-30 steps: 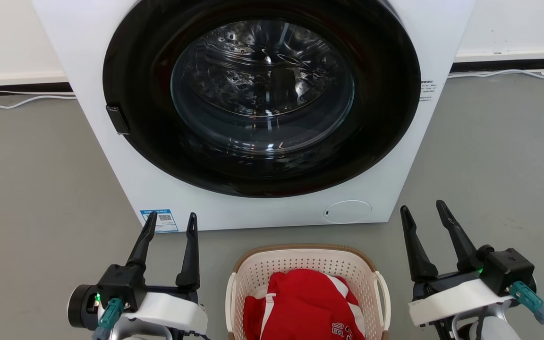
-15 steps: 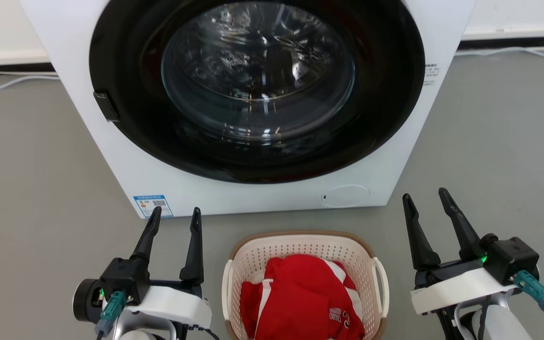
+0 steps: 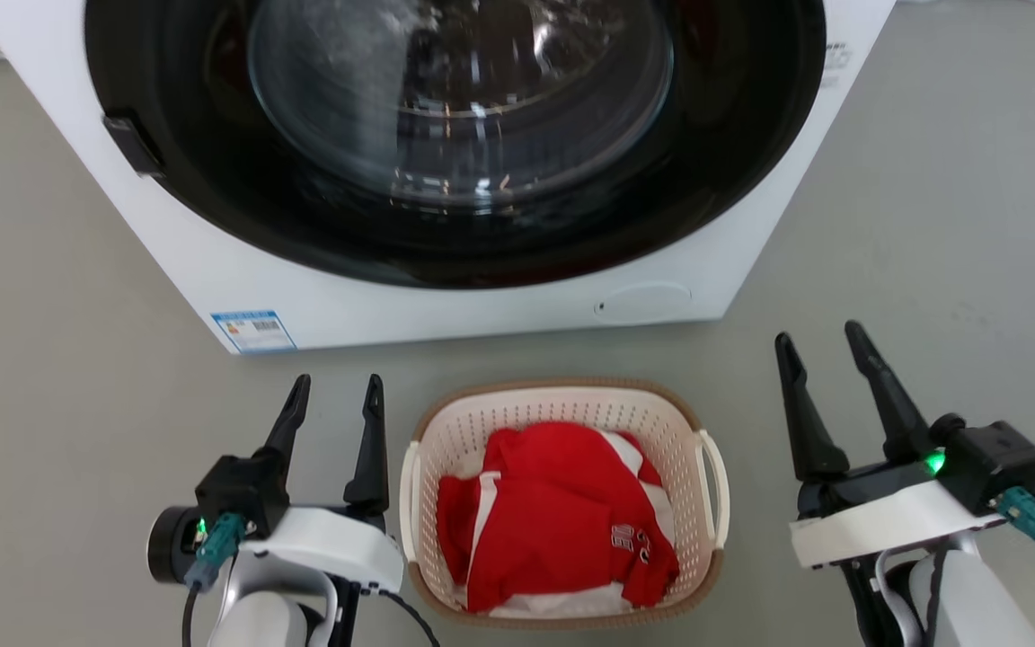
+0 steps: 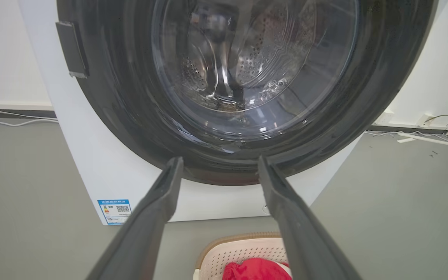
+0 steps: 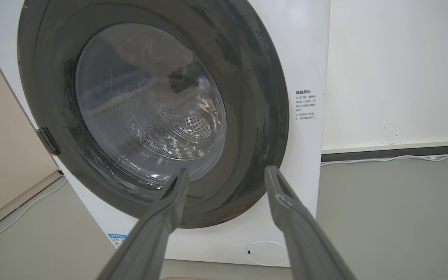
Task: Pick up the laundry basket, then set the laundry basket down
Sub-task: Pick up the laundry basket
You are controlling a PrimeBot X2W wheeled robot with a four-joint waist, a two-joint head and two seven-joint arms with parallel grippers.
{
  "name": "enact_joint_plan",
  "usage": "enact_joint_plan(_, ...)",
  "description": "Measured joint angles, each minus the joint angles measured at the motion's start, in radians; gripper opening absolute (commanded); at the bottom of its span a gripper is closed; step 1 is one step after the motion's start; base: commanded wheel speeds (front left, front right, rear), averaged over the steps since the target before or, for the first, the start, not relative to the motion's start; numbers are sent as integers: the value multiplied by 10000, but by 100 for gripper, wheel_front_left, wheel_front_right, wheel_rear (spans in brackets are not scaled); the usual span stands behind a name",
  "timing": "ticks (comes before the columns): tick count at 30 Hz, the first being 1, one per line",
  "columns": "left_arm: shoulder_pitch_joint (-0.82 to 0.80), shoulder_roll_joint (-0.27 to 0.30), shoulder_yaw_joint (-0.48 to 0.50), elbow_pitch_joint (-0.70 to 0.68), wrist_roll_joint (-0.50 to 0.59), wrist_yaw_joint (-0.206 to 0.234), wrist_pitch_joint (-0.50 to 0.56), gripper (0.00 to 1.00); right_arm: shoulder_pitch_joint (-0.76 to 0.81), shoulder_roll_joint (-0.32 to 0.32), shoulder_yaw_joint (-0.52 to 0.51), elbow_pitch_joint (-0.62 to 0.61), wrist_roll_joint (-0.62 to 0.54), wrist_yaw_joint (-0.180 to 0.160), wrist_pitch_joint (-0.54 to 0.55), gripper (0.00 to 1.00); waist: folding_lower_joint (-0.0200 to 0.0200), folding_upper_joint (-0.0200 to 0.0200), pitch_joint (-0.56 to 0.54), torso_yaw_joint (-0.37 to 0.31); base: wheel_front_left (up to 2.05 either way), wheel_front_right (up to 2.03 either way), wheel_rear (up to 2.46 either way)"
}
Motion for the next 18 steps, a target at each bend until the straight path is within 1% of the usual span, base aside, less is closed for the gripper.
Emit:
enact_joint_plan(2, -189, 0, 8, 236, -46, -81, 0, 100, -7, -33, -38, -94, 42, 0, 0, 100, 0, -1, 223, -27, 0, 0, 0)
enact_joint_plan(6, -633, -6, 27, 763, -77, -86, 0, 100, -61, -69, -130, -290, 127, 0, 0, 100, 0, 0, 721, -31, 0, 0, 0)
enact_joint_plan(10, -1191, -12, 40, 1482, -221, -88, 0, 100, -451, -88, -153, -426, 174, 0, -2, 100, 0, 0, 1329, -16, 0, 0, 0)
enact_joint_plan(12, -1494, -13, 48, 1883, -334, -221, 0, 100, -630, -100, -150, -537, 232, 0, 0, 100, 0, 0, 1656, -14, 0, 0, 0)
enact_joint_plan(16, -2198, -25, 105, 2602, -334, -280, 0, 100, -981, -184, -125, -690, 280, 0, -2, 100, 0, 0, 2376, -26, 0, 0, 0)
enact_joint_plan(18, -2561, -27, 117, 2961, -334, -385, 0, 100, -1123, -288, -130, -817, 299, 0, -2, 100, 0, 0, 2743, -33, 0, 0, 0)
